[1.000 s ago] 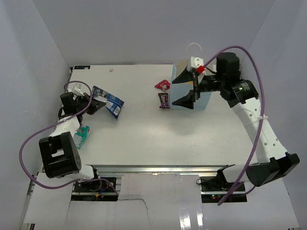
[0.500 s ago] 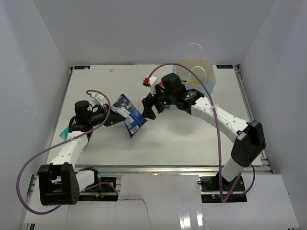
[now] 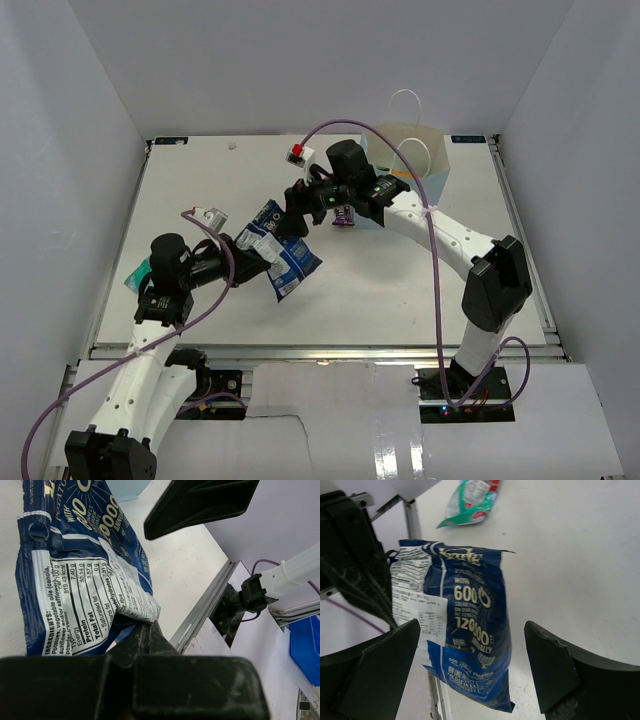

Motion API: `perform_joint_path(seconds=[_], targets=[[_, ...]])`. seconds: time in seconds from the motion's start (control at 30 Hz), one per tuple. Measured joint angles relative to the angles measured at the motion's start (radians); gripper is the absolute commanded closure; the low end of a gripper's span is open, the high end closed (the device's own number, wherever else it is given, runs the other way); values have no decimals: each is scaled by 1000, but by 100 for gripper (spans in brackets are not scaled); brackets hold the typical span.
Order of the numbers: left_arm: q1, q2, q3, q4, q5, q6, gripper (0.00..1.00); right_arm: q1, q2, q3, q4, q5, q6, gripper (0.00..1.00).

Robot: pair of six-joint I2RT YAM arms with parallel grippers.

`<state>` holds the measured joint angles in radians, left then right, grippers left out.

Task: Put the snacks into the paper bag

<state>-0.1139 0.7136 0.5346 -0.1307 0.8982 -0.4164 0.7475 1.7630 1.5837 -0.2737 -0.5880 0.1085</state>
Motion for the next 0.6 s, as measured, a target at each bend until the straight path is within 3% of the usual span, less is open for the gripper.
perform_joint_path(seconds=[0.17,0.27,0.33,0.6], targets=[[-2,-18,-1,-7,13,8,100,-7,17,-9,23,-176,-14,8],[-2,-19,-1,-16,24,9,100,-8,34,-9,34,-232,-16,2],[-2,-19,-1,-21,31,9,100,-9,48,-9,45,-263,-19,20],[-6,-19,4,-27,55,8,100,-16,78,-9,62,-306,-14,60]])
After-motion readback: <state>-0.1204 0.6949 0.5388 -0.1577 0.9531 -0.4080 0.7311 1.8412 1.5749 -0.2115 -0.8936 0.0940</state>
